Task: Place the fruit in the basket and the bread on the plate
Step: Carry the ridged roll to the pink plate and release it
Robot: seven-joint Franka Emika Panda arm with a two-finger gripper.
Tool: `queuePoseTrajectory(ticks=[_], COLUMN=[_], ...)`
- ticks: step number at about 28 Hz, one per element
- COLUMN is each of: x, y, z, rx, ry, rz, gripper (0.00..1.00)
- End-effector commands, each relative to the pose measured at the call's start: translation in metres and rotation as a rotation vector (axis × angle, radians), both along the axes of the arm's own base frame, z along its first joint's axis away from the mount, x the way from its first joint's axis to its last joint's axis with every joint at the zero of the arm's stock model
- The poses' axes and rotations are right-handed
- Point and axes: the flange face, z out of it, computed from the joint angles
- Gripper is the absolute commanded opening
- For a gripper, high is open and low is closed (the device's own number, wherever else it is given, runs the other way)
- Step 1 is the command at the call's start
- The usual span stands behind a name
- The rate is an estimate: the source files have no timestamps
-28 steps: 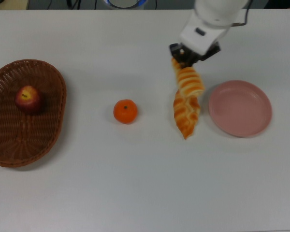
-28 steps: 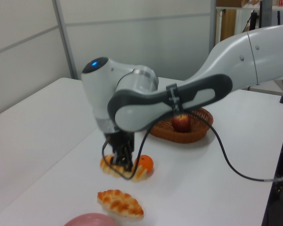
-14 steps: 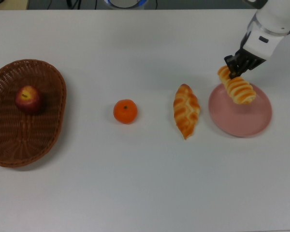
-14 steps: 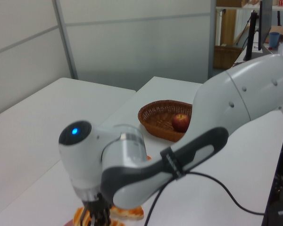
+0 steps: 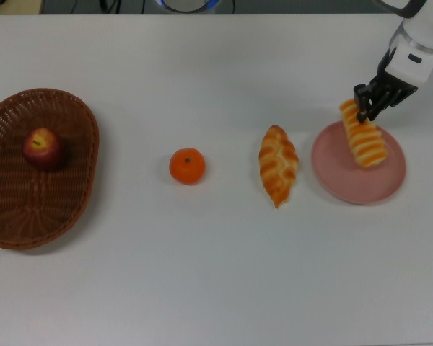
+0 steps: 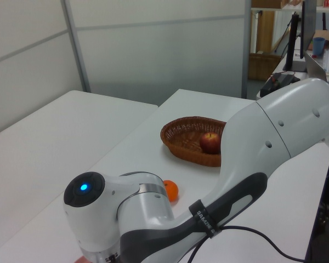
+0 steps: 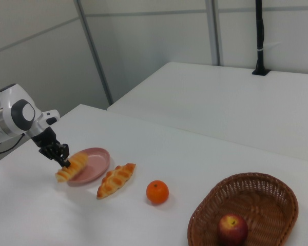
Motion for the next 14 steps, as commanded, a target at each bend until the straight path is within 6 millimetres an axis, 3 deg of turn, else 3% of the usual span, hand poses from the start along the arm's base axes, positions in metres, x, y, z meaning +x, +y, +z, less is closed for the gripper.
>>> queuePoseTrajectory(ticks=[1, 7, 8, 14], x=[0.005, 0.025, 0.034, 0.074], y=[-0.004, -0.035, -0.052, -0.13], z=[0.002, 0.026, 0.038, 0.055], rx=[0.007, 0.037, 0.054, 0.054], ry=[-0.025, -0.03, -0.025, -0.012], rz=[-0.022, -0.088, -0.124, -0.25], gripper=[1.0, 1.0, 1.0, 1.0])
